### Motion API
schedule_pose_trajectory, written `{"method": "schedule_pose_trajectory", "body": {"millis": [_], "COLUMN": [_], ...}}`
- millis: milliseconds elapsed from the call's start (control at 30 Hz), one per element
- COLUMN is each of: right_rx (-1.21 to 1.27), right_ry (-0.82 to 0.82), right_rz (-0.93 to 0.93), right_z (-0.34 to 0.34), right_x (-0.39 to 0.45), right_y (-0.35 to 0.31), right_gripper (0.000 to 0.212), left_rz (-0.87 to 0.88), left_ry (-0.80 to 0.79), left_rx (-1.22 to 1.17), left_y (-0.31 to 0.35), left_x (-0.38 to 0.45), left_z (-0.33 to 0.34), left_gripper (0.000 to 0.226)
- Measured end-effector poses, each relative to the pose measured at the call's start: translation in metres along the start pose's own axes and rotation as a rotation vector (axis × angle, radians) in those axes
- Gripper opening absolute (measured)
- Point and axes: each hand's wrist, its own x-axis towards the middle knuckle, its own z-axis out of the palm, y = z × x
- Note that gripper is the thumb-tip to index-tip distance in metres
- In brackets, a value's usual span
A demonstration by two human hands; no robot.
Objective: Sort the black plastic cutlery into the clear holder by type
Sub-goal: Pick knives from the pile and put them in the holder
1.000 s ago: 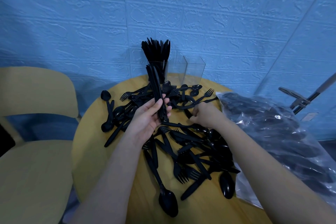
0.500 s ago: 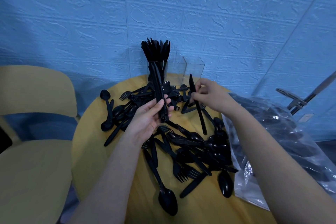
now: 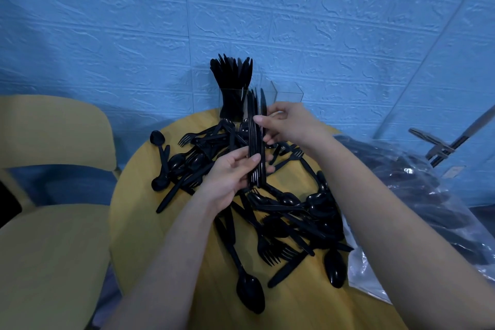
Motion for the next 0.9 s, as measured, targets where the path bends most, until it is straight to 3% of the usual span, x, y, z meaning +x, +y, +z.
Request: {"method": "schedule_pose_trajectory", "body": {"millis": [133, 267, 367, 433, 633, 900], "right_rx": [-0.086, -0.402, -0.864, -1.020, -1.111, -1.049], "right_ry": [0.032, 0.057, -0.293, -0.484, -0.506, -0.518], "right_rz": [-0.005, -0.070, -0.035, 0.007, 0.059, 0.034], "right_z": [0.005, -0.012, -0.020, -0.013, -0.009, -0.008], "right_x": [0.002, -0.007, -0.023, -0.030, -0.037, -0.042], "right_y": [0.010, 0.026, 0.037, 0.048, 0.053, 0.056], "right_gripper": [0.023, 0.015, 0.001, 0.013, 0.033, 0.024], "left_rz": [-0.004, 0.013, 0.030, 0.036, 0.033, 0.031], "left_ry": [-0.011, 0.029, 0.068, 0.075, 0.081, 0.081], "left_rx": [0.029, 0.023, -0.017, -0.018, -0.018, -0.012], "left_y": [-0.002, -0.002, -0.002, -0.002, -0.004, -0.004], "left_x": [0.000, 0.002, 0.004, 0.005, 0.005, 0.005], "left_z": [0.001, -0.003, -0.006, -0.006, -0.007, -0.007], "left_gripper": [0.019, 0.018, 0.017, 0.017, 0.018, 0.017]}}
